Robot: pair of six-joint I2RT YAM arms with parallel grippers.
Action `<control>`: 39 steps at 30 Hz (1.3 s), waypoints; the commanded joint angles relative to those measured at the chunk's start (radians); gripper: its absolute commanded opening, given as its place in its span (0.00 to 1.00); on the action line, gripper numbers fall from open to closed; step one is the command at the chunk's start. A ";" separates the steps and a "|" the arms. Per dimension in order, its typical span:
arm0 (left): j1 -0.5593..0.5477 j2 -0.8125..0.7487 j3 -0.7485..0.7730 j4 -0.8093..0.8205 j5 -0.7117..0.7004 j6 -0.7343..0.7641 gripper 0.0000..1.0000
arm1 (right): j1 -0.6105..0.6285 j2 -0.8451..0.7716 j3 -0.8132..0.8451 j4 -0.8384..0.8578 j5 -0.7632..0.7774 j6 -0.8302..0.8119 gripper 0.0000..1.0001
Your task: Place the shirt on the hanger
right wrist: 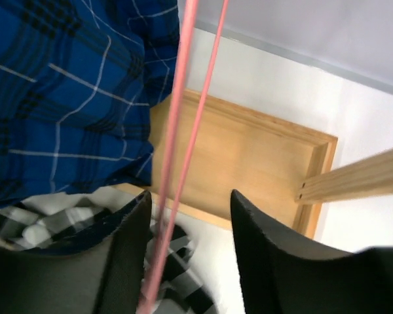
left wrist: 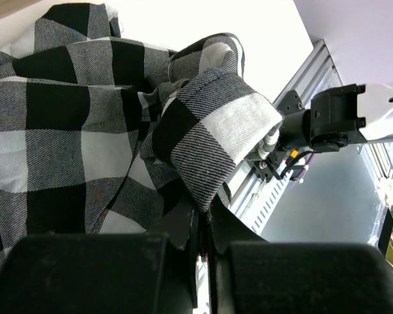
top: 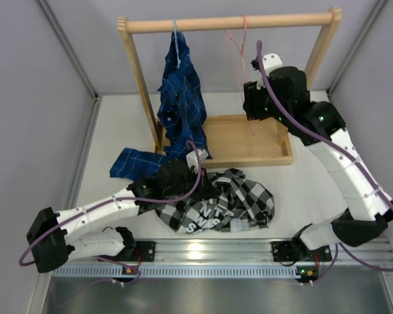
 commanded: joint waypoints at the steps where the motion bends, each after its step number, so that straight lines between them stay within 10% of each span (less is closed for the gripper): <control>1: -0.003 -0.044 -0.015 0.053 0.013 -0.011 0.00 | -0.051 0.075 0.093 0.000 -0.180 -0.033 0.40; 9: -0.003 -0.053 -0.044 0.051 0.010 -0.008 0.00 | -0.053 0.135 0.136 0.002 -0.147 -0.059 0.00; 28: -0.003 -0.091 -0.061 0.051 -0.037 -0.022 0.00 | -0.060 -0.123 -0.030 0.315 -0.200 0.038 0.00; 39: -0.003 -0.120 -0.018 -0.010 -0.165 -0.027 0.00 | -0.065 -0.320 -0.190 0.056 -0.384 0.039 0.00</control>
